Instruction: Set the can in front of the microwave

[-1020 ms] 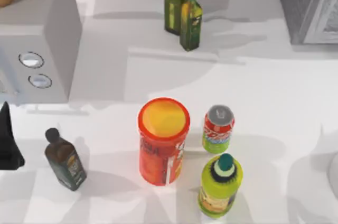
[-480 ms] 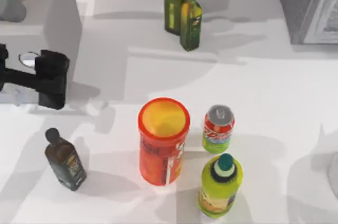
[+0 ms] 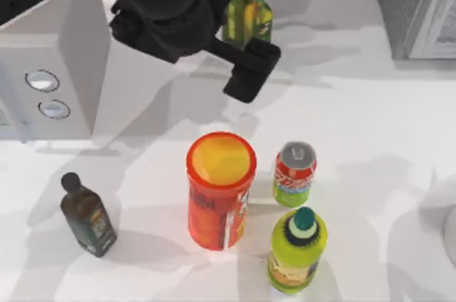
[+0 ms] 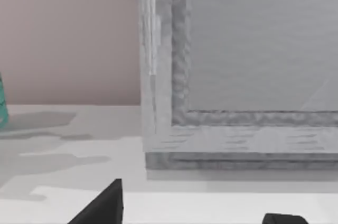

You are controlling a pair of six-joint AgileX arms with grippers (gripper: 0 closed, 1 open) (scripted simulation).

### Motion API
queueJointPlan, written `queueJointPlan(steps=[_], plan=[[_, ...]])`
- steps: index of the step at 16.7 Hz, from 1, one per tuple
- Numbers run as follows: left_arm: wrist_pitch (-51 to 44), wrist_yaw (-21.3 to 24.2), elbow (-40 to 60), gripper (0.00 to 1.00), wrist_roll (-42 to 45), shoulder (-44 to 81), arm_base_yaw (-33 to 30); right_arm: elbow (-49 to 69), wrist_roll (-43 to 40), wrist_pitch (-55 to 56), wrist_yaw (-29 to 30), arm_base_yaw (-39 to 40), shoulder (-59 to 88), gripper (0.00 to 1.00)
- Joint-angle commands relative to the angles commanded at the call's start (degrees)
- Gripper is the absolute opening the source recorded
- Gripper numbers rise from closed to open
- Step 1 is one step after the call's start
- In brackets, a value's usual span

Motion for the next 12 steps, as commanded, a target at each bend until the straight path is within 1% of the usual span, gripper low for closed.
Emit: queueJointPlan(steps=[3,6,9,12], plan=[[-9.4,0.0,15.9,1.0,-0.3,16.1,-5.4,0.0,0.0,0.0,0.0,0.0,0.0,1.0],[-16.2,0.2,27.8,1.0,-0.5,27.4,-9.4,0.0,0.0,0.0,0.0,0.0,0.0,1.0],[-20.0,0.2,34.3,1.0,-0.7,33.5,-11.8,0.0,0.0,0.0,0.0,0.0,0.0,1.0],[-20.8,0.3,35.7,1.0,-0.7,34.7,-12.3,0.0,0.0,0.0,0.0,0.0,0.0,1.0]])
